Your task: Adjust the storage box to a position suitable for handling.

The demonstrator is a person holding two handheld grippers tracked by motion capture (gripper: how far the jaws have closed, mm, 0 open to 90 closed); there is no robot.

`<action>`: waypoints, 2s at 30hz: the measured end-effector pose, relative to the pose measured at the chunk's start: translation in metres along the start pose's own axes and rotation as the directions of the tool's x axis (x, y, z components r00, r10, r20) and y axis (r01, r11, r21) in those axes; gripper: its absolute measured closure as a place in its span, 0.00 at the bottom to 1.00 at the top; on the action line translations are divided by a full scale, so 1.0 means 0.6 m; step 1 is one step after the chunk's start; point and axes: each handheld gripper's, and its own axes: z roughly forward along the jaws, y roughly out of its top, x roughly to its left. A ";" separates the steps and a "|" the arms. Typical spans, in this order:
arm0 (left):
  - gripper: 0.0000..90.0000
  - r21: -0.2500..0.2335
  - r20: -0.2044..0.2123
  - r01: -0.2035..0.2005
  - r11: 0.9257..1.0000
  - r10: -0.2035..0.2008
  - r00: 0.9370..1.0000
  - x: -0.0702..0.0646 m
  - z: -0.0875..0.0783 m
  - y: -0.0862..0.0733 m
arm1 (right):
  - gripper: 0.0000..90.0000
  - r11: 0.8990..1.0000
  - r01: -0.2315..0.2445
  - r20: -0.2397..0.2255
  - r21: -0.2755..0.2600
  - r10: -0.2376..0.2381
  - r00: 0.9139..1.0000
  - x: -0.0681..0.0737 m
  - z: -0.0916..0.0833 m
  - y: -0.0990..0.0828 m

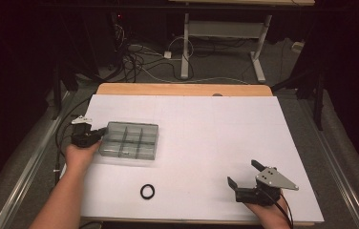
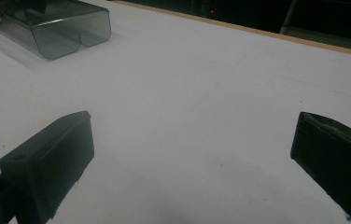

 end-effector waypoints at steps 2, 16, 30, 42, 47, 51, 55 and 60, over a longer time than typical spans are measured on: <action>0.98 0.000 0.007 -0.006 1.000 0.006 1.000 -0.003 0.002 0.001 | 0.00 1.000 0.001 0.000 0.000 -0.001 1.000 0.000 0.000 0.000; 0.98 0.022 0.047 -0.067 0.997 0.066 0.997 -0.038 0.014 0.002 | 0.00 1.000 0.000 -0.001 0.000 0.000 1.000 0.001 0.000 0.000; 0.98 0.045 0.095 -0.127 0.991 0.123 0.988 -0.082 0.029 0.004 | 0.00 1.000 -0.008 0.004 -0.003 0.008 1.000 0.000 -0.001 0.000; 0.98 0.082 0.151 -0.220 0.972 0.207 0.967 -0.147 0.049 0.003 | 0.00 1.000 -0.009 0.004 -0.004 0.009 1.000 0.000 -0.002 0.000; 0.98 0.087 0.176 -0.242 0.966 0.224 0.959 -0.173 0.052 -0.002 | 0.00 1.000 -0.011 0.002 -0.005 0.011 1.000 0.000 -0.001 0.001; 0.98 0.091 0.202 -0.265 0.960 0.243 0.949 -0.195 0.052 -0.008 | 0.00 1.000 -0.010 0.001 -0.006 0.010 1.000 0.000 -0.002 0.000; 0.98 0.090 0.228 -0.292 0.952 0.266 0.937 -0.220 0.050 -0.016 | 0.00 1.000 -0.012 0.002 -0.004 0.012 1.000 0.000 -0.001 0.000; 0.98 0.088 0.260 -0.336 0.938 0.304 0.916 -0.256 0.045 -0.028 | 0.00 1.000 -0.013 0.002 -0.004 0.013 1.000 -0.001 -0.001 0.000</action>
